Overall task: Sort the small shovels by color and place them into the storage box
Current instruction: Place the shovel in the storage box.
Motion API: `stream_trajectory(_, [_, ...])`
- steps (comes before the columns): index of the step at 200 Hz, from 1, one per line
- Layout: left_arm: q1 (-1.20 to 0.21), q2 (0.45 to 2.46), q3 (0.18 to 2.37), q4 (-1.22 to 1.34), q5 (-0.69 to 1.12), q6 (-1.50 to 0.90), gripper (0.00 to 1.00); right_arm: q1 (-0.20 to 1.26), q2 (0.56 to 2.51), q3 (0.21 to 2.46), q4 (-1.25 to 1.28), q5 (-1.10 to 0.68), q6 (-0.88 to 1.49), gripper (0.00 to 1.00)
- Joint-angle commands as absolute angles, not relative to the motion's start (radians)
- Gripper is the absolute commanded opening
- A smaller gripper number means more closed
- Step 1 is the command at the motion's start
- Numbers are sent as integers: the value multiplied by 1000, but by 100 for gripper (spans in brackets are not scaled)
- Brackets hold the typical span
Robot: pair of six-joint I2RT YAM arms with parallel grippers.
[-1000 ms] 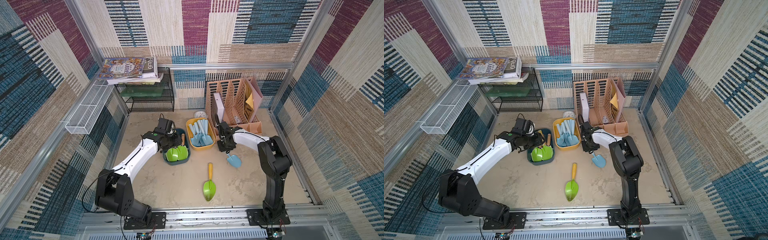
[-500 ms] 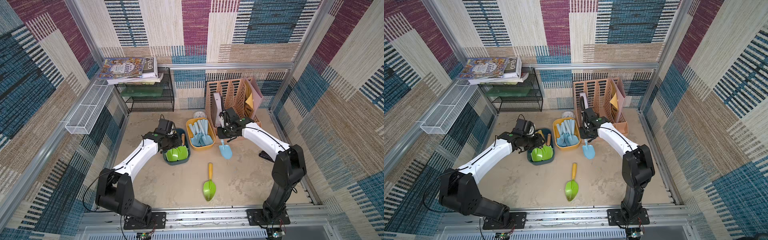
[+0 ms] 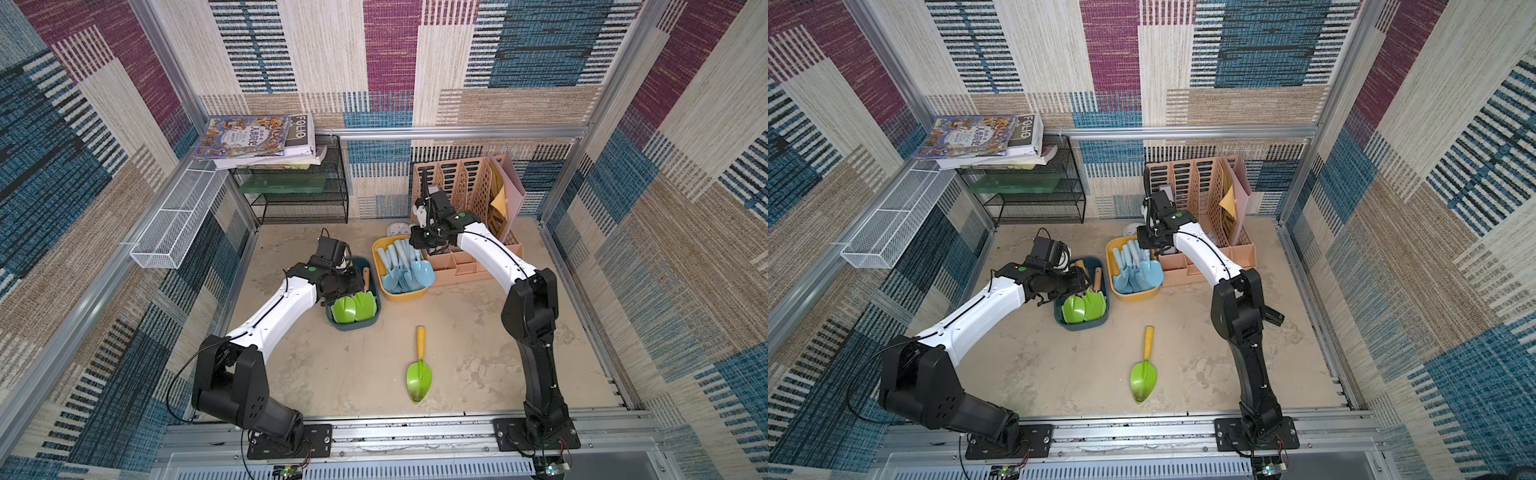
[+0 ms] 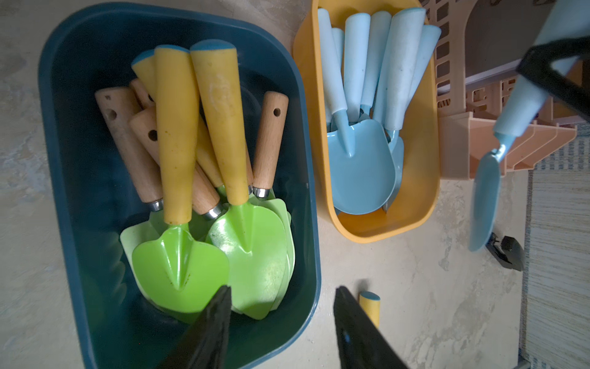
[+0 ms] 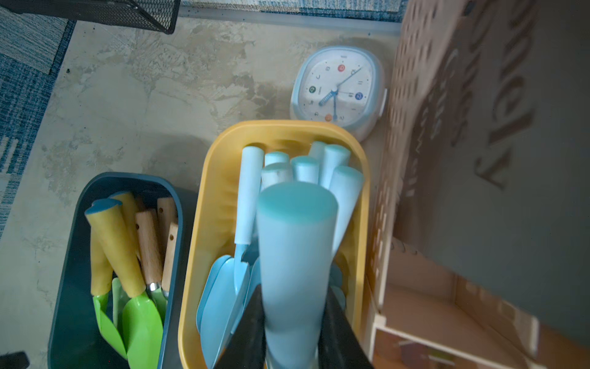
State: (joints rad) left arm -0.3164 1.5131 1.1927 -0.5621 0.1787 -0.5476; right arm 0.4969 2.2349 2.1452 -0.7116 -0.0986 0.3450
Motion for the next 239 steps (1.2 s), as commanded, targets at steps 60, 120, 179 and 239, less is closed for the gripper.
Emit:
stream_trajectory(60, [-322, 1468, 1172, -606, 155, -520, 55, 503, 2362, 2202, -701, -100, 352, 14])
stream_trajectory(120, [-398, 1479, 1199, -628, 153, -475, 56, 500, 2390, 2200, -686, -77, 338, 18])
stream_trajectory(179, [-504, 1533, 1241, -649, 158, -441, 56, 474, 2405, 2202, -647, -82, 355, 19])
stream_trajectory(239, [-566, 1560, 1255, -656, 151, -426, 57, 489, 2410, 2184, -624, -137, 370, 19])
